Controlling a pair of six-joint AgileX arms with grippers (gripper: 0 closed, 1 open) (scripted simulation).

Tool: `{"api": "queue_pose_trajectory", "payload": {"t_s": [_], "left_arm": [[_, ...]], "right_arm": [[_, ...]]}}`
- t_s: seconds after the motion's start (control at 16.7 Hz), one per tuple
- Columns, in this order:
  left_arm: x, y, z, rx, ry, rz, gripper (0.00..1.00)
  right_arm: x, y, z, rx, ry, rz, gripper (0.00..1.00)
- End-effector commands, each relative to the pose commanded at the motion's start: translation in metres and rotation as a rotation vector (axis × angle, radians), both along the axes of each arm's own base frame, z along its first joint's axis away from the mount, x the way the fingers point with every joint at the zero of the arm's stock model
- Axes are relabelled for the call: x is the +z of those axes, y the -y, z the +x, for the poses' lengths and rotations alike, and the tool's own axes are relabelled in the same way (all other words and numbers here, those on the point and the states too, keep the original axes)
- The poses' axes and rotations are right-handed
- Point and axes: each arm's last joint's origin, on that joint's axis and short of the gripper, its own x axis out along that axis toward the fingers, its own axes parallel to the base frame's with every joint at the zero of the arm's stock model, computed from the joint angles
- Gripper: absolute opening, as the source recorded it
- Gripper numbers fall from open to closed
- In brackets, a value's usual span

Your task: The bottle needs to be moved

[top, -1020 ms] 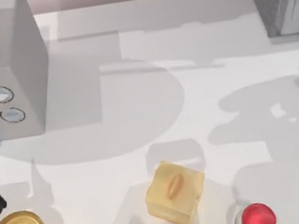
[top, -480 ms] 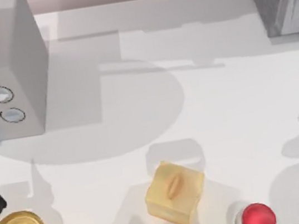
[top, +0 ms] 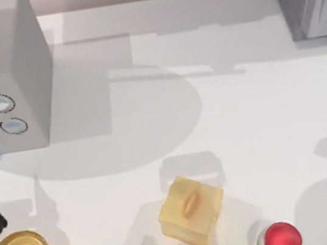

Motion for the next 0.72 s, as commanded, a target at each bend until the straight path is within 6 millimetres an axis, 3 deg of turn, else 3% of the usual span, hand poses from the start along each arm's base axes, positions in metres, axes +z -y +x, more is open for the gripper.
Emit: {"api": "queue_pose_trajectory", "payload": {"t_s": [0.36, 0.66, 0.72], "left_arm": [[0.0, 0.0, 0.0, 0.0, 0.0, 0.0, 1.0], [0.0, 0.0, 0.0, 0.0, 0.0, 0.0, 1.0], [0.0, 0.0, 0.0, 0.0, 0.0, 0.0, 1.0]], "right_arm": [[-0.027, -0.001, 0.026, -0.002, 0.001, -0.001, 0.0], [-0.028, -0.001, 0.027, -0.001, 0.002, -0.001, 0.0], [-0.028, -0.001, 0.027, -0.001, 0.002, -0.001, 0.08]]}}
